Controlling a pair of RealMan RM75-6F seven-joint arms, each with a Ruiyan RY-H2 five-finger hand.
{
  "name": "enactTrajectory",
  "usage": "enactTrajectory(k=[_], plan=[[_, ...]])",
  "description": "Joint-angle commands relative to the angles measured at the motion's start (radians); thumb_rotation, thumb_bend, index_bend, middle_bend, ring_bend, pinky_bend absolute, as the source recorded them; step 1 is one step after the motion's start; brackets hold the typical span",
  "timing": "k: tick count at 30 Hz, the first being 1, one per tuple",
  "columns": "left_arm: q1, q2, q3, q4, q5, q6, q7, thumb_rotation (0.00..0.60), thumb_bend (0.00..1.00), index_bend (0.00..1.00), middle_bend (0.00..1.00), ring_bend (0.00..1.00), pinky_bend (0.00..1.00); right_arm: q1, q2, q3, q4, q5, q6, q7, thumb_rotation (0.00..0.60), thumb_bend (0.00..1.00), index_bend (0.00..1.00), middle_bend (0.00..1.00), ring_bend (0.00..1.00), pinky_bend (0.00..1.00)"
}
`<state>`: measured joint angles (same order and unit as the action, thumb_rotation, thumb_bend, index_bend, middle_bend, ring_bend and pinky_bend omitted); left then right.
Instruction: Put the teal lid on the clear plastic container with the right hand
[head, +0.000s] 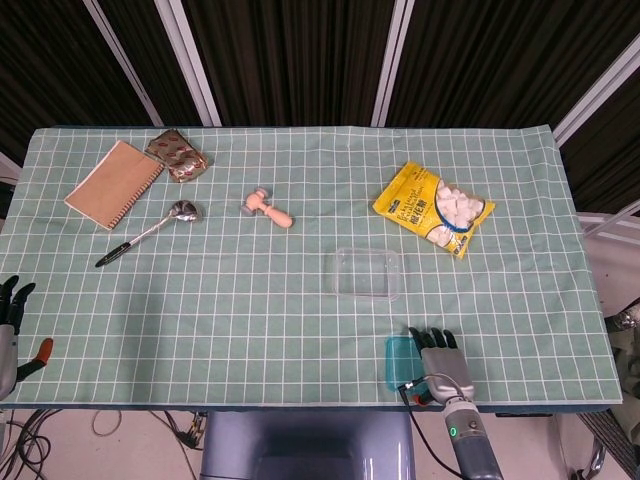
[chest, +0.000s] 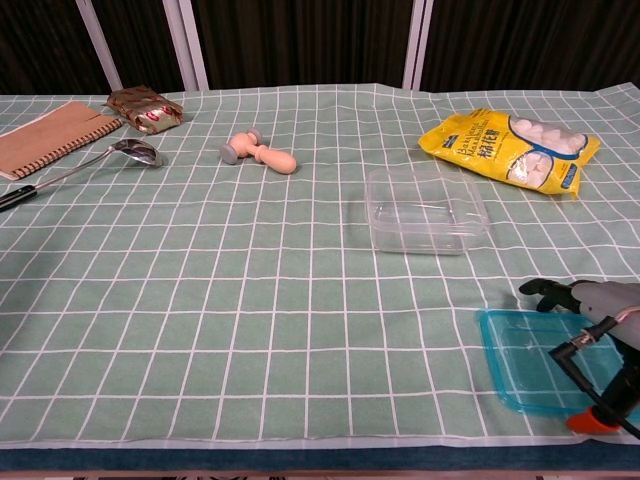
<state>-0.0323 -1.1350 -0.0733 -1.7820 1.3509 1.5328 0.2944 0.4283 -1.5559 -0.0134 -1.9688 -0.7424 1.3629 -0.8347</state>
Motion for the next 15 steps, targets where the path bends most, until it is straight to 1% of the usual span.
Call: enactTrajectory(k=[1,9,12,15], plan=[[0.000,0.000,0.000,0.000,0.000,0.000,0.000,0.600,0.31,0.11,0.00,0.00,0.00,0.002,-0.002,-0.001,0.001,0.004,-0.001,-0.004,0.600,0.13,0.00,0.24,0.00,0.00],[0.000,0.001,0.000,0.000,-0.001,0.000,-0.001,0.600,0.32,0.11,0.00,0.00,0.00,0.009,-0.005,-0.002,0.009,0.021,-0.008,-0.014,0.600,0.13,0.00,0.28,0.00,0.00],[0.000,0.001,0.000,-0.001,-0.002,0.000,-0.001,0.600,0.32,0.11,0.00,0.00,0.00,0.012,-0.004,0.000,0.009,0.025,-0.011,-0.016,0.600,0.13,0.00,0.32,0.01,0.00],[0.000,0.002,0.000,-0.001,-0.003,-0.001,-0.002,0.600,0.32,0.11,0.00,0.00,0.00,0.012,-0.004,0.001,0.011,0.013,-0.009,-0.008,0.600,0.17,0.00,0.37,0.05,0.00]])
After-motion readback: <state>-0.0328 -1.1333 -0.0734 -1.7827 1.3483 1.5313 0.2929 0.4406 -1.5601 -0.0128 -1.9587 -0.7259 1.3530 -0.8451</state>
